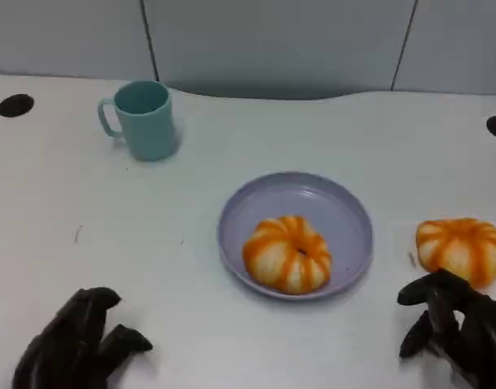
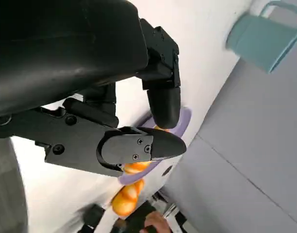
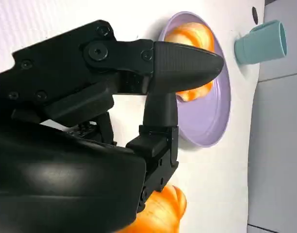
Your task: Grasp the bread from the table and place it into the plate.
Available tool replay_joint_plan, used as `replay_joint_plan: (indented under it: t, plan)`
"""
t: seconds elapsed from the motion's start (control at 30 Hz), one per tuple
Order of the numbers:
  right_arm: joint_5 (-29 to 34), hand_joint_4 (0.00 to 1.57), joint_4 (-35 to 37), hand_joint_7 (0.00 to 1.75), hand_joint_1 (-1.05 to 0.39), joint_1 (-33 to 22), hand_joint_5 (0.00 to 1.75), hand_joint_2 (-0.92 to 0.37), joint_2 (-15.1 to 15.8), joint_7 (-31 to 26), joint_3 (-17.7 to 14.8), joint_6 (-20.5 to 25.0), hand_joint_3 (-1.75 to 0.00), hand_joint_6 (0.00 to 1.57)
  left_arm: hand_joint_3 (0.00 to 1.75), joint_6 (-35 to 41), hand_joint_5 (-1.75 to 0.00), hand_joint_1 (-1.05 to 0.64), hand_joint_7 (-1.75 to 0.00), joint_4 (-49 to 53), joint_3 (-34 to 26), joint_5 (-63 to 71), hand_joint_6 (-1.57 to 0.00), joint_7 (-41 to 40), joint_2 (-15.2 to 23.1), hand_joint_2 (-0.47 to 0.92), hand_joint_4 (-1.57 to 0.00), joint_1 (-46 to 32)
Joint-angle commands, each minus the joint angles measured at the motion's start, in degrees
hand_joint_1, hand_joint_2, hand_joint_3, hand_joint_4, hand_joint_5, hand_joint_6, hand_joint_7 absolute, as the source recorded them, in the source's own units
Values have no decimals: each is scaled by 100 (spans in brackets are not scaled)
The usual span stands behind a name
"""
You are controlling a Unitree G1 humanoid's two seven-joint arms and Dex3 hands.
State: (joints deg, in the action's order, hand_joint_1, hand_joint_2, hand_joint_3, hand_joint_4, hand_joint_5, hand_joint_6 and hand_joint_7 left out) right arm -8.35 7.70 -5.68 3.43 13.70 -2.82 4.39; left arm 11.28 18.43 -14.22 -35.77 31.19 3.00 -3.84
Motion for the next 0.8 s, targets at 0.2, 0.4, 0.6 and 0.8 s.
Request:
replay_joint_plan:
  t: [0.2, 0.4, 0.6, 0.8]
  plan:
    - [-43, 54, 131, 154, -29, 55, 175, -92, 104, 72, -111, -24, -58, 44, 33, 378, -175, -53, -171, -164, -210, -23, -23, -255, -73, 92, -45, 27]
    - [12, 54, 83, 154, -29, 124, 174, -92, 96, -57, -95, 236, -57, 44, 37, 402, -175, -54, -171, -179, -265, -40, -21, -223, -92, 92, -41, 62]
    - [49, 54, 143, 154, -29, 202, 175, -92, 95, -104, -82, 208, -57, 44, 35, 394, -175, -56, -168, -557, -257, -38, -27, -227, -143, 92, -47, -38]
    - [9, 55, 121, 155, -30, 194, 175, -92, 74, -136, -104, 253, -56, 45, 35, 428, -175, -55, -164, -695, -286, -128, -29, -19, -141, 92, -49, -136]
